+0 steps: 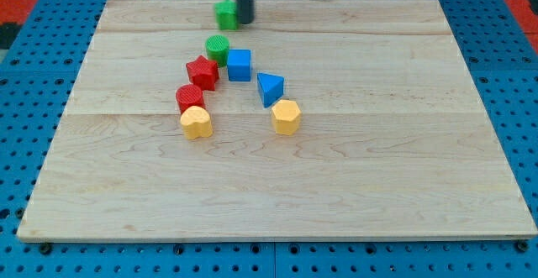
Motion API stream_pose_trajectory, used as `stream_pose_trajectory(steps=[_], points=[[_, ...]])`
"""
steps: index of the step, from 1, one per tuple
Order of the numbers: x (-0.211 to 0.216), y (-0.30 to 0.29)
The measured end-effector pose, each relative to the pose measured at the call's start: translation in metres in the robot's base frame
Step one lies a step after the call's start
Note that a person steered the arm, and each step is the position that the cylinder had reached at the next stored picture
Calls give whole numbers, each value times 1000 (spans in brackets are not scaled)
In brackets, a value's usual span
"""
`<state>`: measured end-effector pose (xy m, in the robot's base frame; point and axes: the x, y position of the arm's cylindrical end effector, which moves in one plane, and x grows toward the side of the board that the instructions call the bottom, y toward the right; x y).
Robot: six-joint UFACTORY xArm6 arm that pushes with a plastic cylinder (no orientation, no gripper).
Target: Push the green star diagonally to the red star
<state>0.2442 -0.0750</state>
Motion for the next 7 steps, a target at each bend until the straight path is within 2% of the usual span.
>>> stream_pose_trajectory(steps=[1, 2, 3, 4, 5, 6, 7], points=[[-2, 48], [-18, 70], [-26, -11], [-29, -20], [-17, -65], [19, -88], [48, -88]])
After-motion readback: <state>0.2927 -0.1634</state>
